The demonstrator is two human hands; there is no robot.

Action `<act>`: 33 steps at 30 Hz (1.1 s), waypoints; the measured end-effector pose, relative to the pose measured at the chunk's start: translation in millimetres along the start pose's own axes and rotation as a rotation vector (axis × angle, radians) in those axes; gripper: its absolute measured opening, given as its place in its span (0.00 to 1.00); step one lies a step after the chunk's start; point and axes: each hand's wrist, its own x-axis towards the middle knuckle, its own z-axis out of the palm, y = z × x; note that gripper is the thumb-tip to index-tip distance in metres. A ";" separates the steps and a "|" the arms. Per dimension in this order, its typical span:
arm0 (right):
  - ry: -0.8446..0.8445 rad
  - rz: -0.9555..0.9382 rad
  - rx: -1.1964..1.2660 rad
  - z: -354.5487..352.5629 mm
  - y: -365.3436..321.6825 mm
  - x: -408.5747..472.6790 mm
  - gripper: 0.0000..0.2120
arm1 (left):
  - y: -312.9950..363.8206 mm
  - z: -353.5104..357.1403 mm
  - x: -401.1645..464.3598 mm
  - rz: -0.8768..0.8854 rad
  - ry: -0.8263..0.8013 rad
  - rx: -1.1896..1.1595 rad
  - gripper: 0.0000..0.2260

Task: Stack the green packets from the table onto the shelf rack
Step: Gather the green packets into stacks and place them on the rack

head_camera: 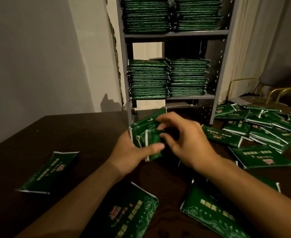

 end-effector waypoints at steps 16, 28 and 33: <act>-0.374 0.488 0.415 -6.5 26.9 -0.6 0.41 | -7.6 -24.6 8.6 -0.040 0.029 0.143 0.23; -0.276 0.576 0.325 -10.8 22.4 9.6 0.23 | 8.4 -10.3 5.3 -0.060 0.039 0.302 0.22; -0.255 0.708 0.523 -38.6 0.6 23.4 0.18 | 34.3 -4.7 3.6 -0.062 0.013 0.137 0.11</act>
